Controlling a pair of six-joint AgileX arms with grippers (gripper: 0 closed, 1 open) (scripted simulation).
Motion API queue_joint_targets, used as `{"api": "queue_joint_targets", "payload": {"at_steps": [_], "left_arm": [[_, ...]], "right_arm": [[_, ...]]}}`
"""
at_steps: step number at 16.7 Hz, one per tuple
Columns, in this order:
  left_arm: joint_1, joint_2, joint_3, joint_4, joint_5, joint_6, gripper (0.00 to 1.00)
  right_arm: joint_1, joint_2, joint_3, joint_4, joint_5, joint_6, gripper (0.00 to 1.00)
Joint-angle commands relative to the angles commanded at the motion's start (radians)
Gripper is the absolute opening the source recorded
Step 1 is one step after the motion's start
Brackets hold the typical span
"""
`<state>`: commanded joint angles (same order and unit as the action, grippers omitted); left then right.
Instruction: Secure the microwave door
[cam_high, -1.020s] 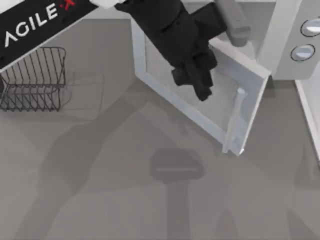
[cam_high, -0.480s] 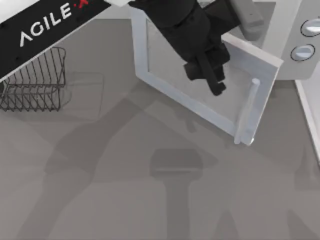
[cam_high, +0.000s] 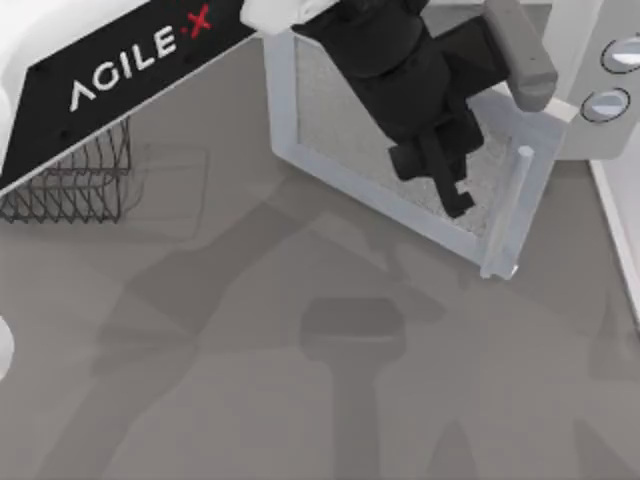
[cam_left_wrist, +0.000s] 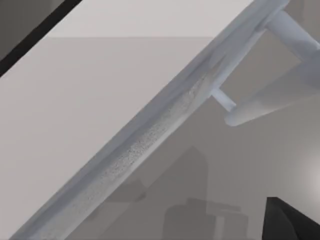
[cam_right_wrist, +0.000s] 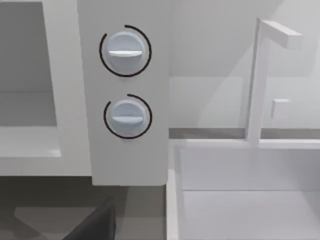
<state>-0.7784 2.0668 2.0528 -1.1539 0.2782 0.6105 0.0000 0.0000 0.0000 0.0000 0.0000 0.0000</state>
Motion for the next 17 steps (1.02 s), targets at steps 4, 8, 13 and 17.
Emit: {"api": "queue_joint_targets", "payload": {"at_steps": [4,8,13,17], "left_arm": [[-0.043,0.033,0.012,-0.011,-0.032,-0.006,0.00],[-0.033,0.041,0.037,-0.030,-0.014,-0.022,0.00],[0.022,0.044,0.096,-0.024,0.039,-0.035,0.00],[0.017,0.042,0.094,-0.025,0.037,-0.033,0.00]], "right_arm": [[0.000,0.000,0.000,0.000,0.000,0.000,1.00],[0.000,0.000,0.000,0.000,0.000,0.000,1.00],[0.000,0.000,0.000,0.000,0.000,0.000,1.00],[0.000,0.000,0.000,0.000,0.000,0.000,1.00]]}}
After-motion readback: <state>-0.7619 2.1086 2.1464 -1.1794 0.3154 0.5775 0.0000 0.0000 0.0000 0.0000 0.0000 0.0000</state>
